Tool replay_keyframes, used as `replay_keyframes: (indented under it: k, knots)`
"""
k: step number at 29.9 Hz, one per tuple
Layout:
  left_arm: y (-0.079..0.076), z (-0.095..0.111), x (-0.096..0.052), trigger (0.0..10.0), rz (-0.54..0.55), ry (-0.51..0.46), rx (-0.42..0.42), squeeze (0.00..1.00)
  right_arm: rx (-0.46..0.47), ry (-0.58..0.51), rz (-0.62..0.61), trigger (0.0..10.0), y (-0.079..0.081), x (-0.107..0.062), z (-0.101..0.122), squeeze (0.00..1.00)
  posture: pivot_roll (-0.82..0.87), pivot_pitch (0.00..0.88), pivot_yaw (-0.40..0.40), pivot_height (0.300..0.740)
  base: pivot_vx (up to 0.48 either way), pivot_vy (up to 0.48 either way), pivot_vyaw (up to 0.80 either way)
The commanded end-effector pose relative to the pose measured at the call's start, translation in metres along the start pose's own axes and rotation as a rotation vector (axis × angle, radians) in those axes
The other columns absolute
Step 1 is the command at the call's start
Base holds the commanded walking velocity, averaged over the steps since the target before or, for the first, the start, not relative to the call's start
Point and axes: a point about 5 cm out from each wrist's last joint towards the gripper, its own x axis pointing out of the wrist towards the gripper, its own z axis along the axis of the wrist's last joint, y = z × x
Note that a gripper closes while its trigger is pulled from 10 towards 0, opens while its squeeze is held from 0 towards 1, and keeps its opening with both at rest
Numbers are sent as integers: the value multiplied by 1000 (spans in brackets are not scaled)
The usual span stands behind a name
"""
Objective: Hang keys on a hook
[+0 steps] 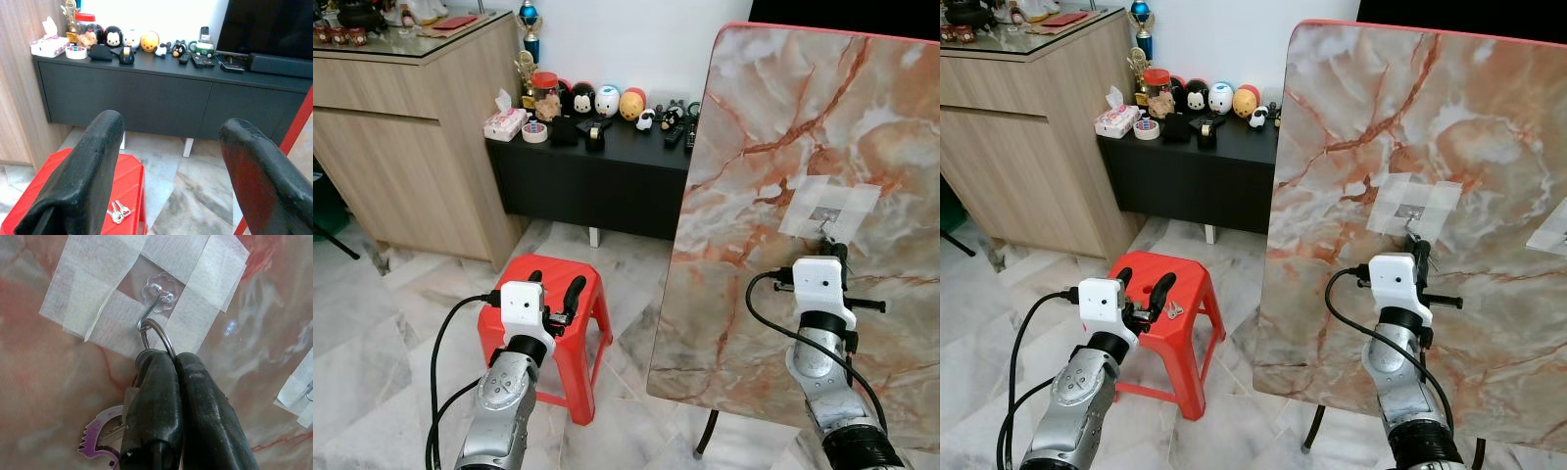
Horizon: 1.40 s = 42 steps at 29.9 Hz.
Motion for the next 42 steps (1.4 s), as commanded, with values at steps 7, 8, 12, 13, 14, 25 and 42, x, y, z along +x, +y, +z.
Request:
replay_keyframes:
  k: [7, 8, 12, 13, 14, 25, 42]
  knots:
    - [-2, 0, -2, 10000, -9, -4, 9, 0, -2, -13, 2, 10000, -2, 4, 3, 0, 57, 8, -74, 740, 0, 0, 0]
    - [-2, 0, -2, 10000, -9, -4, 9, 0, 4, -12, 3, 10000, -2, 4, 3, 0, 59, 8, -75, 740, 0, 0, 0]
    - [-1, -2, -2, 10000, -4, 2, 10, 0, 12, -15, 0, 10000, -2, 4, 4, 98, 59, 9, -74, 740, 0, 0, 0]
    - [-1, -2, -2, 10000, -2, 1, 10, 0, 13, -16, 1, 10000, -2, 4, 4, 294, 59, 9, -74, 740, 0, 0, 0]
    - [-1, -2, -2, 10000, -2, 1, 10, 0, 14, -16, 1, 10000, -2, 4, 4, 294, 59, 9, -74, 740, 0, 0, 0]
    - [-1, -1, -1, 10000, -1, 1, 5, 0, 12, -15, 14, 10000, -2, 4, 3, 992, 57, 9, -74, 740, 0, 0, 0]
    - [-1, -3, -2, 10000, 7, 11, -3, 0, 13, -29, 65, 10000, 3, 2, 5, 0, 55, 9, -76, 740, 0, 0, 0]
